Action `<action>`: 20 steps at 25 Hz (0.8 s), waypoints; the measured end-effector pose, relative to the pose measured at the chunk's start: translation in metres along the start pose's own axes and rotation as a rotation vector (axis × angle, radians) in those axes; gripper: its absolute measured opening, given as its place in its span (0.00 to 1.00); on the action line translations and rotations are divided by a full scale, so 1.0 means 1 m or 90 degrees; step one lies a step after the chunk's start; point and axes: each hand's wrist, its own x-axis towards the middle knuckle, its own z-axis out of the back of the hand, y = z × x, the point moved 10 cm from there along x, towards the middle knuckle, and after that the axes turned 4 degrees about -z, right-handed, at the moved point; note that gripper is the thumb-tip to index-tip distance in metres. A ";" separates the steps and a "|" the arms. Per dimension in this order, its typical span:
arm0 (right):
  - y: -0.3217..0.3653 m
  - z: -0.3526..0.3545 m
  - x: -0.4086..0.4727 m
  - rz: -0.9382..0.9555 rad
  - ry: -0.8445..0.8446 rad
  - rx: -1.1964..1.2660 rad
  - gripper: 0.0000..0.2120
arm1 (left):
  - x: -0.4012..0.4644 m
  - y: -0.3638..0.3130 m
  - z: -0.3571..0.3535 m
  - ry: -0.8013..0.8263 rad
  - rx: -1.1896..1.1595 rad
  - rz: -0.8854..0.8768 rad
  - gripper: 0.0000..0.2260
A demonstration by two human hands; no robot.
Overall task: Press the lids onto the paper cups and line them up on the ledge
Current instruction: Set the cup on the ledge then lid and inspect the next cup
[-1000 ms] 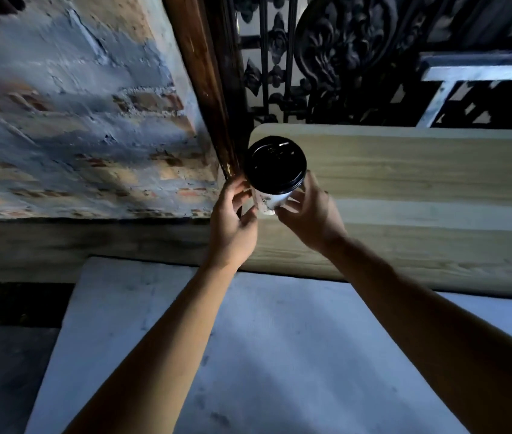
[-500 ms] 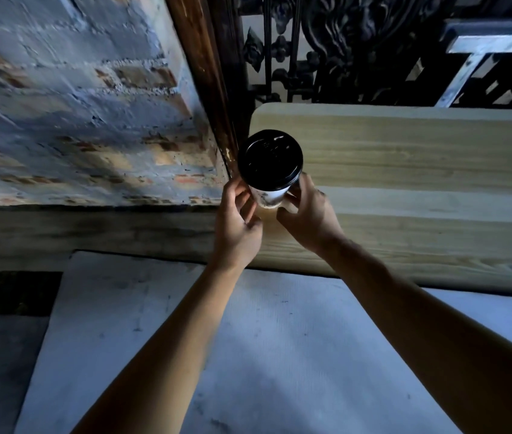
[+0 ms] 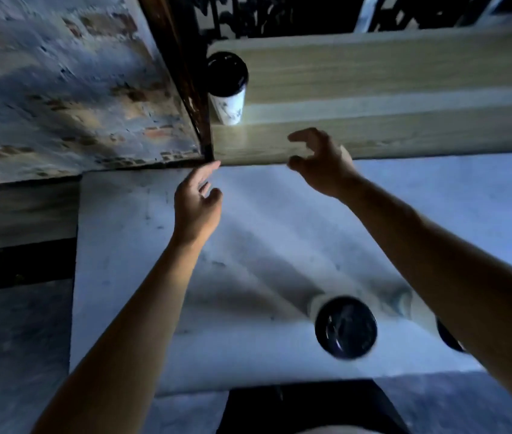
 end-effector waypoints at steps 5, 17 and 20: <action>-0.011 0.051 -0.139 0.037 -0.077 0.006 0.16 | -0.128 0.022 -0.035 0.221 0.092 -0.017 0.27; -0.085 0.003 -0.289 -0.016 -0.039 -0.179 0.33 | -0.244 -0.009 -0.138 0.414 0.183 -0.039 0.29; -0.100 0.016 -0.283 -0.052 0.002 -0.094 0.38 | -0.246 -0.025 -0.139 0.384 0.157 -0.062 0.27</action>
